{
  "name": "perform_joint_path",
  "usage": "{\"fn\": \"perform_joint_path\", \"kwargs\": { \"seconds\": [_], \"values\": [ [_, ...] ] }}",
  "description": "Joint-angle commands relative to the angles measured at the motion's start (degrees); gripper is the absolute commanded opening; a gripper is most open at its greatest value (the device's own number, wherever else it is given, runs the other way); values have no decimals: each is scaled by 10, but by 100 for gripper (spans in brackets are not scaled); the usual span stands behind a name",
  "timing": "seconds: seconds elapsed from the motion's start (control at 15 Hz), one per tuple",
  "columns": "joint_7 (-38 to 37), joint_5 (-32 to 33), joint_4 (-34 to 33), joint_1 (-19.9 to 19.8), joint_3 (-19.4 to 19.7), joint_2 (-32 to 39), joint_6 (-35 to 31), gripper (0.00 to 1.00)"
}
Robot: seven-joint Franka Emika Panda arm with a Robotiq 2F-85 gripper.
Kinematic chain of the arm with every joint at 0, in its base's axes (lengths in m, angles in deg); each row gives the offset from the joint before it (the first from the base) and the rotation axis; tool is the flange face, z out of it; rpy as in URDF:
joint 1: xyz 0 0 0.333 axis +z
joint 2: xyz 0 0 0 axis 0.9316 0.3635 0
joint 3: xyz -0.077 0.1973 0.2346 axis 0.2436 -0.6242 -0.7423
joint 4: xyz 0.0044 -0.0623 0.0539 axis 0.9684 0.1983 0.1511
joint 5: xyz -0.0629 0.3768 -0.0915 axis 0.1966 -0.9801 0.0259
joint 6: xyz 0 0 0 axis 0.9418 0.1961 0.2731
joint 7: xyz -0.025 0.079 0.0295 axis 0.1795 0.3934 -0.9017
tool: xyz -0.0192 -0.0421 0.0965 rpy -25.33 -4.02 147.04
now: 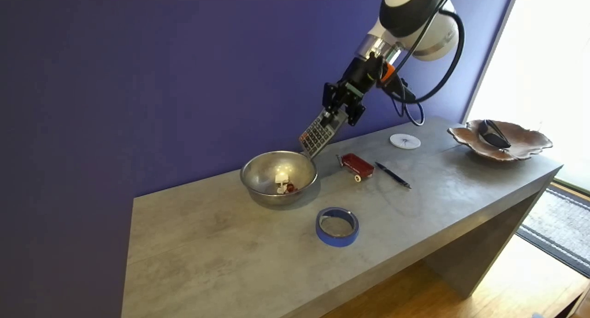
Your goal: Pick up the calculator and put it on the right side of the table
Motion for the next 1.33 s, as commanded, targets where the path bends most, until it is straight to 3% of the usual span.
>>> {"fn": "perform_joint_path", "kwargs": {
  "seconds": [0.0,0.07,0.27,0.53,0.67,0.73,0.87,0.93,1.2,1.27],
  "values": [
    [149,-121,20,-120,-104,-29,37,4],
    [185,-145,33,-149,-117,-44,64,4],
    [203,-160,94,-154,-46,-121,129,4],
    [248,-151,177,-125,63,-174,133,4],
    [284,-179,206,-126,92,-186,126,4],
    [261,-155,161,-99,106,-152,139,18],
    [284,-168,184,-101,125,-162,138,18],
    [285,-168,187,-101,128,-165,138,4],
    [291,-131,158,-99,182,-134,187,4],
    [321,-146,148,-113,190,-126,209,4]
  ]
}}
